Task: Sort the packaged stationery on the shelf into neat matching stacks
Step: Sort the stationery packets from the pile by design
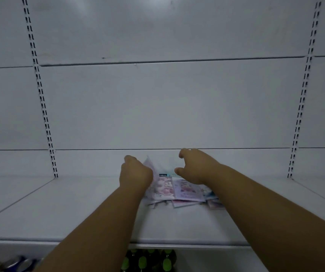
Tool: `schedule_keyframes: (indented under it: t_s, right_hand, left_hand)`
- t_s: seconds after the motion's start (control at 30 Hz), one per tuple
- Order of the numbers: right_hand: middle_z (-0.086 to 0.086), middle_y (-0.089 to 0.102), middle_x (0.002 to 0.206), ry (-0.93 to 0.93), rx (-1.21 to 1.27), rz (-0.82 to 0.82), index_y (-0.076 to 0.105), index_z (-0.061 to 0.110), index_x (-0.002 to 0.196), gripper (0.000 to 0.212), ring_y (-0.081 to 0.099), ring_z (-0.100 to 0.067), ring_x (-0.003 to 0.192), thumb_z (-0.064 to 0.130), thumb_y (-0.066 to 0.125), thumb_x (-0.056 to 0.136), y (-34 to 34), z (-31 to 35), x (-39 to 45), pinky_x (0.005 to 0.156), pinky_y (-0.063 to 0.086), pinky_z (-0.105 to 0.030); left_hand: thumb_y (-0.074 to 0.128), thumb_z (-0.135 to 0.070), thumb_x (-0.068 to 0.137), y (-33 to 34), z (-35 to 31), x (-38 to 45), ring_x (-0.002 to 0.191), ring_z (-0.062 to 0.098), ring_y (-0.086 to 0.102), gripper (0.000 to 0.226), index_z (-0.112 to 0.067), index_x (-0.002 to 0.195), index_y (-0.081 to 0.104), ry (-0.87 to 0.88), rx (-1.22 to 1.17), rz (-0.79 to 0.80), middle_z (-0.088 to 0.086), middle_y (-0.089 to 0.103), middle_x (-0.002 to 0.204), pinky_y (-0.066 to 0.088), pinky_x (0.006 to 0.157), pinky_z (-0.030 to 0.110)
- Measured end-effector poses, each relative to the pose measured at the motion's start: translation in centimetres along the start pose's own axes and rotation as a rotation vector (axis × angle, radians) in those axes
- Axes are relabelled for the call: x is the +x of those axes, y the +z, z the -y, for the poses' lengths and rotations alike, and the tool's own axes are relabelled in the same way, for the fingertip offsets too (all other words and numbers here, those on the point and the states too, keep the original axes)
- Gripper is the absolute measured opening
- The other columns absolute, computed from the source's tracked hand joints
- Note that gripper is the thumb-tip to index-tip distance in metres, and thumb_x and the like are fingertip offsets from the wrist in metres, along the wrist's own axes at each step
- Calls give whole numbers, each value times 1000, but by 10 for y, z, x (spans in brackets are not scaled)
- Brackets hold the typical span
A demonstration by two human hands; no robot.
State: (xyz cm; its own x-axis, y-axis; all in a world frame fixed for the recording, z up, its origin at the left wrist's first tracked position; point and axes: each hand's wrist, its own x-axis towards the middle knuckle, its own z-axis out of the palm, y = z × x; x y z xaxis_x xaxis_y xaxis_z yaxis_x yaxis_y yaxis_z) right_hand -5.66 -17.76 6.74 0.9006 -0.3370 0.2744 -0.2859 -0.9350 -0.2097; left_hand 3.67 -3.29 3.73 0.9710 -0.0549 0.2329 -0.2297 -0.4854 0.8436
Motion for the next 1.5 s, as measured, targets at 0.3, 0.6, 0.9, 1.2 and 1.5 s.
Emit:
schedule_keyframes:
  t_s: [0.3, 0.6, 0.9, 1.2, 1.5]
  right_hand:
    - [-8, 67, 95, 205, -106, 196, 66, 12, 95, 29, 61, -23, 86, 37, 60, 82, 34, 10, -8, 74, 48, -29]
    - [-11, 61, 81, 343, 240, -7, 59, 5, 79, 13, 61, -28, 87, 16, 59, 85, 33, 25, -6, 69, 49, -28]
    - [0, 70, 80, 420, 737, -651, 63, 22, 81, 14, 67, -15, 73, 17, 56, 91, -16, -22, -73, 63, 56, -30]
    - [-3, 74, 84, 417, 714, -830, 64, 24, 86, 13, 73, -18, 74, 13, 60, 91, -98, -140, -183, 72, 61, -41]
    - [-3, 76, 87, 404, 750, -786, 67, 21, 91, 12, 74, -17, 73, 10, 62, 90, -175, -309, -270, 66, 62, -36]
  left_hand:
    - [62, -9, 90, -51, -5, -19, 65, 11, 73, 17, -26, 91, 60, 61, -810, 126, -3, 71, 88, 58, 64, 32]
    - [64, -8, 90, -77, 3, -22, 79, 27, 75, 13, -13, 101, 60, 125, -846, 361, 7, 77, 92, 60, 76, 45]
    - [66, 2, 84, -24, -2, -44, 79, 31, 74, 19, -12, 97, 62, 124, -855, 517, 14, 75, 91, 60, 74, 47]
    - [64, -1, 83, 96, -88, -143, 55, 5, 67, 16, -14, 91, 60, 186, -777, 660, 4, 69, 82, 48, 42, 19]
    - [64, -2, 83, 248, -204, -263, 72, 27, 75, 12, -5, 93, 58, 60, -673, 864, 15, 72, 94, 62, 61, 39]
